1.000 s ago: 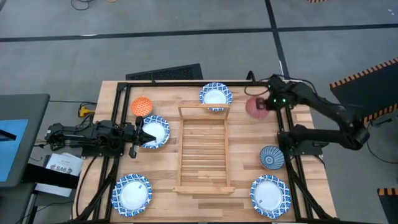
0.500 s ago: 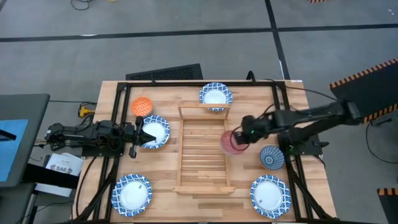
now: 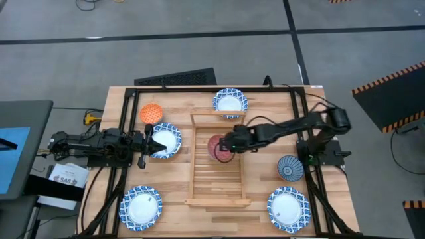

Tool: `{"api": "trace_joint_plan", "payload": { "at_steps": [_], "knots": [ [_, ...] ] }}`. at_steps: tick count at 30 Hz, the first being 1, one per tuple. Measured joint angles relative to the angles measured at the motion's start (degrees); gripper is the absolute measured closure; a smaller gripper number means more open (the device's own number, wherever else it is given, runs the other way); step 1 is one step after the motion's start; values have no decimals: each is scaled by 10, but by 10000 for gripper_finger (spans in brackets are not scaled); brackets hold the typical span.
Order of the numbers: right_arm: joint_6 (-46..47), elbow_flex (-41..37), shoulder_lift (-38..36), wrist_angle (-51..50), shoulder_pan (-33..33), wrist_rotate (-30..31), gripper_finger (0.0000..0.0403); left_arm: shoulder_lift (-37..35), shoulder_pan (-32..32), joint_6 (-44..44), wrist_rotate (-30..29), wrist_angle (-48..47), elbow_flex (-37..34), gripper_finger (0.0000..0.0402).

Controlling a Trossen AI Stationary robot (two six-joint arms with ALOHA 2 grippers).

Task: Place and stack bowls onto a shelf
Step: Put the red patterned bowl on the shelf

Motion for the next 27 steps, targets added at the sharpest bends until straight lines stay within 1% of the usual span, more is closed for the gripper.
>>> {"api": "trace_joint_plan", "payload": {
  "at_steps": [5, 10, 20, 27],
  "knots": [
    [0, 52, 62, -24, -17, 7, 365, 0, 0, 0, 0, 0, 0, 402],
    [0, 85, 98, -57, -35, 10, 363, 0, 0, 0, 0, 0, 0, 401],
    [-1, 95, 116, -79, -62, 12, 360, 0, 0, 0, 0, 0, 0, 401],
    [0, 95, 114, -70, -74, 10, 344, 0, 0, 0, 0, 0, 0, 401]
  ]
}}
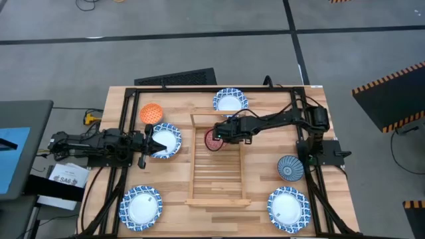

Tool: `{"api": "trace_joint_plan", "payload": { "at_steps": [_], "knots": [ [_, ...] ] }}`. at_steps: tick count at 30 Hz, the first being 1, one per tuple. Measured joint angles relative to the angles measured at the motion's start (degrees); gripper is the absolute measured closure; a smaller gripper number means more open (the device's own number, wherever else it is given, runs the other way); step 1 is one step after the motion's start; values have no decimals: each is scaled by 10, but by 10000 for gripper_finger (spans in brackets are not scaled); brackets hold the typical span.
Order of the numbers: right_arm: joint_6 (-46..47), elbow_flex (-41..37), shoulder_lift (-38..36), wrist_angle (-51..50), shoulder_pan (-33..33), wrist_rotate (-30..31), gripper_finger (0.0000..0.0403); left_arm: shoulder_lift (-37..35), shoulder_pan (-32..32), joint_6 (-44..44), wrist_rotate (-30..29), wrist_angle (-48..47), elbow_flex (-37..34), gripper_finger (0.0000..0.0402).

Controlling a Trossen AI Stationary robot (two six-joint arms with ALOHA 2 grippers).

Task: Place and stack bowls onto a shelf
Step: Put the red patterned bowl on the shelf, then put the middle left blue patterned bowl on the shelf

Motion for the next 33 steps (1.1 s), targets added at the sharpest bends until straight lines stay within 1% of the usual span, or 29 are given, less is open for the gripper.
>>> {"api": "trace_joint_plan", "payload": {
  "at_steps": [4, 9, 12, 15, 19, 22, 25, 30, 33],
  "knots": [
    [0, 0, 0, 21, -3, -14, 338, 0, 0, 0, 0, 0, 0, 401],
    [0, 0, 0, 18, -4, -15, 335, 0, 0, 0, 0, 0, 0, 401],
    [0, -1, 0, 15, -7, -16, 326, 0, 0, 0, 0, 0, 0, 401],
    [0, -1, 0, 15, -13, -16, 305, 0, 0, 0, 0, 0, 0, 402],
    [-8, -1, 0, 14, -18, -16, 259, 0, 0, 0, 0, 0, 0, 401],
    [-35, -1, -1, 4, -19, -17, 224, 0, 0, 0, 0, 0, 0, 401],
    [-60, -1, -12, -15, -22, -29, 198, 0, 0, 0, 0, 0, 0, 401],
    [-89, -1, -47, -49, -22, -27, 180, 0, 0, 0, 0, 0, 0, 401],
    [-140, -1, -75, -70, -26, -29, 179, 0, 0, 0, 0, 0, 0, 401]
  ]
}}
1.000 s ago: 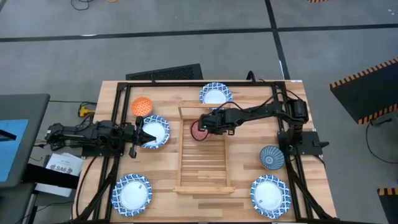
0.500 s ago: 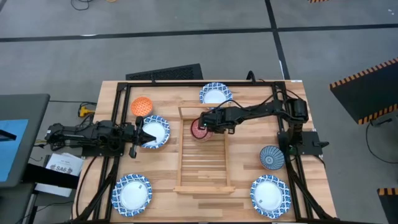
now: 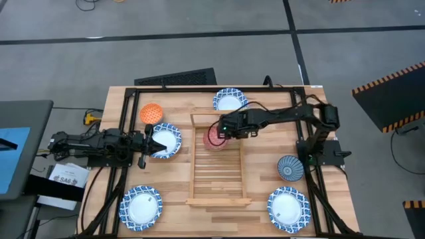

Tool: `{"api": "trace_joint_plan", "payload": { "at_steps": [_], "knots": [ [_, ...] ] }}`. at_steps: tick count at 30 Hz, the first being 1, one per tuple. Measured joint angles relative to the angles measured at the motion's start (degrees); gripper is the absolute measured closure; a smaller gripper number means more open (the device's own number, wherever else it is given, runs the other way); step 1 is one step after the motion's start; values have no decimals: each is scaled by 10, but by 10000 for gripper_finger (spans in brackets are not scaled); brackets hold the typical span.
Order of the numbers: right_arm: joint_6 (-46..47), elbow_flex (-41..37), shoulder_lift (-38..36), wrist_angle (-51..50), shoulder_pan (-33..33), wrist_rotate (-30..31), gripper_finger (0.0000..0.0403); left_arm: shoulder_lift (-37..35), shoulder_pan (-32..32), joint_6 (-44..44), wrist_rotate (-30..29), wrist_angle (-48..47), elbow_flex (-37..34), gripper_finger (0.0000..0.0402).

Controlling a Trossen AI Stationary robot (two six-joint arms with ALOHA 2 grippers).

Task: Place and stack bowls onto a shelf
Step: Put the middle left blue patterned bowl on the shelf

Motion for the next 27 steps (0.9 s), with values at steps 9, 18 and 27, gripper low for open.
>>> {"api": "trace_joint_plan", "payload": {
  "at_steps": [9, 18, 27],
  "knots": [
    [-170, 0, -102, -173, 29, -35, 181, 0, 0, 0, 0, 0, 0, 402],
    [-163, -139, -234, -254, 135, -33, 181, 0, 0, 0, 0, 0, 0, 401],
    [-138, -309, -438, -14, 207, 8, 182, 0, 0, 0, 0, 0, 0, 401]
  ]
}}
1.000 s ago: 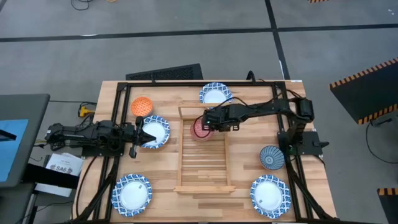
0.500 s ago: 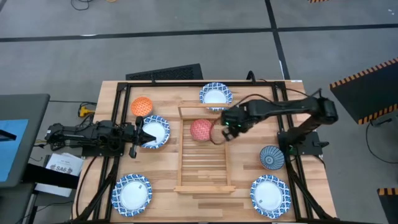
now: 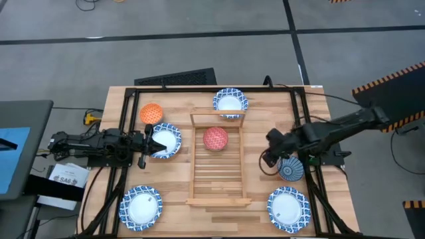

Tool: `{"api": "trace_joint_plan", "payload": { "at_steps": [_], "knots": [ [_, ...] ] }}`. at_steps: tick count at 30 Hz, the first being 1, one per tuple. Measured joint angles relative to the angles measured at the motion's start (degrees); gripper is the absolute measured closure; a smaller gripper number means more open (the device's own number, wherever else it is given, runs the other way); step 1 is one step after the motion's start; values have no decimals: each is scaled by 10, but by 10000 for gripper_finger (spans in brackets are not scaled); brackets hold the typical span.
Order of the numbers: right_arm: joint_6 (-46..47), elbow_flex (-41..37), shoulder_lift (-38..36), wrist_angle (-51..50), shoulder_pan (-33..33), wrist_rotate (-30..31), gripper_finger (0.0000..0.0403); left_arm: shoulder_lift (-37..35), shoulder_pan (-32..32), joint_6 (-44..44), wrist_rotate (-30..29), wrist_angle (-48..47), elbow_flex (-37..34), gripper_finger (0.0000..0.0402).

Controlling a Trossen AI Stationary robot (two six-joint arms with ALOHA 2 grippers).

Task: Place and stack bowls onto a shelf
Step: Put the middle left blue patterned bowl on the shelf

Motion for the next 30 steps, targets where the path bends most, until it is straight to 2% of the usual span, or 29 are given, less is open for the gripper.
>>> {"api": "trace_joint_plan", "payload": {
  "at_steps": [6, 9, 12, 17, 21, 24, 25, 28, 30],
  "knots": [
    [-105, -32, -80, 195, -21, 70, 182, 0, 0, 0, 0, -1, 0, 402],
    [-146, -32, -96, 262, -31, 75, 182, 0, 0, 0, -6, 0, 0, 401],
    [-181, -32, -100, 310, -38, 75, 182, 0, 0, -17, -47, 16, 0, 401],
    [-176, -32, -94, 391, -38, 71, 182, 0, 0, -201, -88, 173, 0, 401],
    [-177, -32, -81, 425, -42, 72, 182, 0, 0, -297, -182, 264, 0, 401],
    [-177, -32, -68, 445, -42, 72, 182, 5, 0, -403, -245, 305, 4, 402],
    [-177, -32, -63, 453, -42, 71, 182, 14, 0, -420, -245, 293, 12, 401],
    [-177, -32, -48, 485, -42, 71, 182, 50, 0, -425, -182, 259, 65, 393],
    [-177, -32, -39, 500, -42, 71, 182, 82, 0, -421, -153, 195, 121, 378]
  ]
}}
